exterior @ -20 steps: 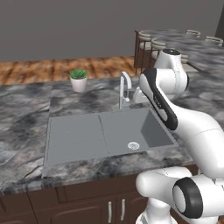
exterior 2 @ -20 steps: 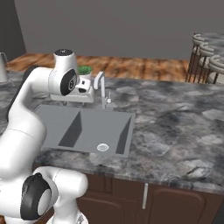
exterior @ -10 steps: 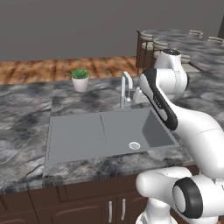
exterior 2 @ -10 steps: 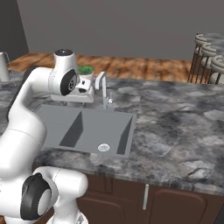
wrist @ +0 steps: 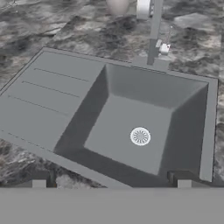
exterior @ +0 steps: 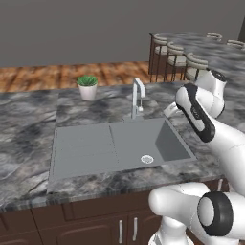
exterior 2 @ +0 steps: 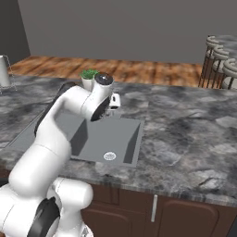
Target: Turn on the sink faucet and place the jug under the water for a few seconds to fill it up.
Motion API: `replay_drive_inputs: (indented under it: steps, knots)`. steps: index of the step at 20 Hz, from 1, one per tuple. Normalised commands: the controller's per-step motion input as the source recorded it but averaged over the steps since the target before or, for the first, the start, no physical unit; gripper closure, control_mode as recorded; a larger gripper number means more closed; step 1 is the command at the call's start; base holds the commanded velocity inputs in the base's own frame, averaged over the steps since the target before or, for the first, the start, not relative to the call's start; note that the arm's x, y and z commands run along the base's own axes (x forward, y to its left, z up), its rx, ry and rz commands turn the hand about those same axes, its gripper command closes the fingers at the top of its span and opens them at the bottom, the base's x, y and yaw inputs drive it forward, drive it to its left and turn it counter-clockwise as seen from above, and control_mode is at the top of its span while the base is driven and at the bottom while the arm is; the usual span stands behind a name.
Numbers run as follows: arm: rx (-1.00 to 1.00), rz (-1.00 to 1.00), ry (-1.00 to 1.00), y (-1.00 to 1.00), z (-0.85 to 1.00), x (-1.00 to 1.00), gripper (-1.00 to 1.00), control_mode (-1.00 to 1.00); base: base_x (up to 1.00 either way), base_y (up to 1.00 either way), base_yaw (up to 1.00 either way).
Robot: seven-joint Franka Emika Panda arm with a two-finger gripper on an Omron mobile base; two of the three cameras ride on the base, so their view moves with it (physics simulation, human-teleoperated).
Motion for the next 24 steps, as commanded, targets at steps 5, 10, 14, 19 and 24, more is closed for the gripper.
replay_drive_inputs:
  steps: [5,10,14,19,24]
  knots:
    - [0.12,0.3,-0.31,-0.43,-0.15,0.43,-1.0,-1.0,0.0,0.0,0.0]
    - [0.01,0.29,-0.21,-0.25,-0.23,0.46,-1.0,-1.0,0.0,0.0,0.0]
    - [0.01,0.18,-0.2,-0.1,-0.18,0.51,-1.0,-1.0,0.0,0.0,0.0]
    - [0.02,0.06,-0.14,-0.01,-0.29,0.46,-1.0,-1.0,0.0,0.0,0.0]
    - [0.02,0.02,-0.12,0.0,-0.26,0.51,-1.0,-1.0,0.0,0.0,0.0]
